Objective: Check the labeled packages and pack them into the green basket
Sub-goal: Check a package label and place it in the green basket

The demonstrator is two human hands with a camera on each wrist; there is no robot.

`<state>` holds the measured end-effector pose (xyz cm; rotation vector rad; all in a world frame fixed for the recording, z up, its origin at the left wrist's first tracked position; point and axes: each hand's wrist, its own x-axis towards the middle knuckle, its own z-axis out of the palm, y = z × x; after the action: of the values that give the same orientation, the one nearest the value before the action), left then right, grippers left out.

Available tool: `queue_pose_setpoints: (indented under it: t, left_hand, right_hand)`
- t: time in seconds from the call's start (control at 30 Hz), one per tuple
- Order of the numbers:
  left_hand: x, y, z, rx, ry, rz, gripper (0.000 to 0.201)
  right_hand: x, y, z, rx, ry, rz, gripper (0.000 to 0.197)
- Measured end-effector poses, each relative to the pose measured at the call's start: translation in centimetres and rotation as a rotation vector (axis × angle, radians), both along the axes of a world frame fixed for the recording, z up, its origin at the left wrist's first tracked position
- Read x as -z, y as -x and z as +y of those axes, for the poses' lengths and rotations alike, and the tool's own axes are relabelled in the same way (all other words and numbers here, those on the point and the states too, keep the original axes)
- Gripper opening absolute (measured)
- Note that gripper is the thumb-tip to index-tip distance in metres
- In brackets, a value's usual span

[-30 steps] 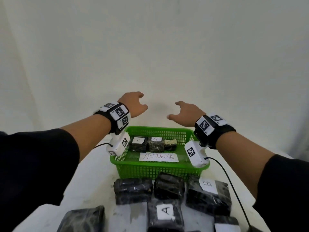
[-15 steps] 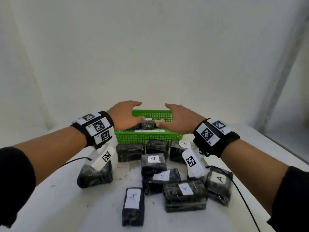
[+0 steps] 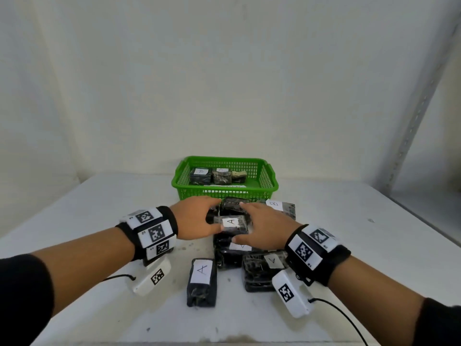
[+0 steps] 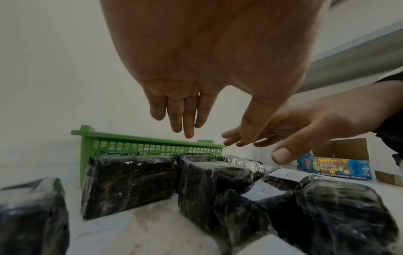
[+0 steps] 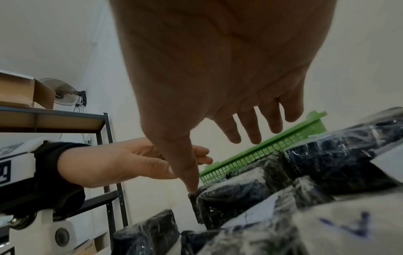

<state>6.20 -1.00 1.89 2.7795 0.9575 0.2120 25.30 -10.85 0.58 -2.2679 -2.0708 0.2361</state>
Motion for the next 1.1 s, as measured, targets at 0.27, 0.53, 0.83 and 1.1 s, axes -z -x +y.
queue_pose_setpoints:
  t: [0.27,0.53,0.83,1.1]
  left_hand:
    - [1.6,-2.0,0.8,-0.022,0.036,0.14,0.052]
    - [3.0,-2.8,2.1,-0.065,0.057,0.095,0.056]
    - [1.1,-1.5,2.8,-0.084,0.207,-0.273,0.049]
    - [0.8,-0.7,1.7,-0.059,0.394,-0.524,0.047]
  right_hand:
    - [0.1,0.6,1.3,0.06,0.085,0.038,0.075]
    - [0.3,0.4,3.5,0.114,0.049,0.065,0.077]
    - [-0.8,-1.0,3.0,0.115,-0.123,0.349,0.068]
    - [-1.5,-1.2,1.4,0.141,-0.357,0.737,0.059]
